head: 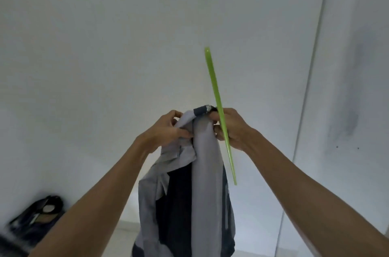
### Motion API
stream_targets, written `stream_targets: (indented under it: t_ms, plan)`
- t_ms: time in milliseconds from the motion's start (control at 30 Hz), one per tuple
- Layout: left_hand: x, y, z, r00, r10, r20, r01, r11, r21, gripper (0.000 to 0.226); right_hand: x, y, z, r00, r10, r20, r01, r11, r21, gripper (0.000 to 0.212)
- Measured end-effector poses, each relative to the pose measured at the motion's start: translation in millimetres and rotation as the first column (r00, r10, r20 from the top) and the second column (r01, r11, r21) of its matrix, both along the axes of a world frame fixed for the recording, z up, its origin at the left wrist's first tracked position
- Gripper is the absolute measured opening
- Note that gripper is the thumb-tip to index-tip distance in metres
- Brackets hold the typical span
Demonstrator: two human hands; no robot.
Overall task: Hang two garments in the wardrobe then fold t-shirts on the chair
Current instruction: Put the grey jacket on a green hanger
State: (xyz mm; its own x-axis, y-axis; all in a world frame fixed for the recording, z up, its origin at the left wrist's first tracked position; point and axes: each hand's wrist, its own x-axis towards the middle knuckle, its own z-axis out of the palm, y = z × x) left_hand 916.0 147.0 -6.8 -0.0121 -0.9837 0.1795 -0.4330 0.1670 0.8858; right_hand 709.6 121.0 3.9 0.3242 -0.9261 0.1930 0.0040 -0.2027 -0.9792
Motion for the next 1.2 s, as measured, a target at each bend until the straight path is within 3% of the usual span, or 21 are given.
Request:
stream_targets:
  t_ms: [67, 200, 333, 400, 467, 533, 633, 733, 767, 867, 933, 1100, 1200]
  plan:
    - [5, 9, -28, 0.992, 0.017, 0.124, -0.007, 0.997, -0.08, 0.067, 1, 0, 11, 0.998, 0.014, 0.065, -0.015, 1.0, 0.024, 0.05]
    - [0, 19, -89, 0.98, 0.045, 0.194, 0.005, 0.968, -0.251, 0.08, 0, 4, 29, 0.995, 0.068, 0.076, -0.068, 0.998, -0.002, 0.061]
    - [-7, 10, -96, 0.945, 0.324, 0.031, -0.285, 0.87, -0.402, 0.049, -8, 6, 37, 0.995, 0.085, 0.052, -0.083, 0.996, -0.041, 0.068]
    - [-9, 6, -81, 0.92, 0.388, -0.063, -0.375, 0.82, -0.432, 0.041, -17, 0, 37, 0.999, 0.025, 0.038, -0.024, 0.999, -0.021, 0.058]
    - [-8, 2, -60, 0.897, 0.426, -0.122, -0.437, 0.805, -0.401, 0.022, -28, -12, 32, 0.996, -0.09, -0.027, 0.089, 0.996, -0.026, 0.033]
    - [-10, -1, -37, 0.889, 0.438, -0.137, -0.455, 0.803, -0.385, 0.038, -40, -20, 24, 0.96, -0.221, -0.172, 0.204, 0.973, -0.111, 0.018]
    - [-19, -6, -1, 0.91, 0.403, -0.095, -0.408, 0.836, -0.366, 0.049, -38, -13, 10, 0.933, -0.299, -0.202, 0.246, 0.936, -0.251, 0.023]
    - [-35, -16, 22, 0.917, 0.376, 0.133, -0.332, 0.905, -0.266, 0.044, -14, 8, -1, 0.969, -0.196, -0.148, 0.152, 0.952, -0.266, 0.022]
    - [-42, -20, 25, 0.92, 0.348, 0.182, -0.31, 0.927, -0.211, 0.043, -4, 15, -6, 0.98, -0.152, -0.125, 0.12, 0.964, -0.236, 0.032]
    - [-60, -20, 29, 0.983, 0.176, 0.049, -0.172, 0.982, -0.075, 0.044, 11, 31, -18, 0.981, -0.165, -0.099, 0.142, 0.968, -0.209, 0.067]
    - [-60, -17, 32, 0.998, 0.051, -0.044, -0.051, 0.999, -0.001, 0.042, 13, 31, -23, 0.979, -0.198, -0.044, 0.187, 0.965, -0.182, 0.079]
    - [-50, -18, 41, 0.993, -0.055, -0.106, 0.062, 0.996, 0.068, 0.043, 24, 21, -24, 0.953, -0.299, -0.045, 0.286, 0.94, -0.185, 0.043]
    - [-46, -18, 38, 0.994, -0.022, -0.105, 0.028, 0.998, 0.055, 0.045, 30, 20, -23, 0.939, -0.338, -0.062, 0.322, 0.929, -0.185, 0.037]
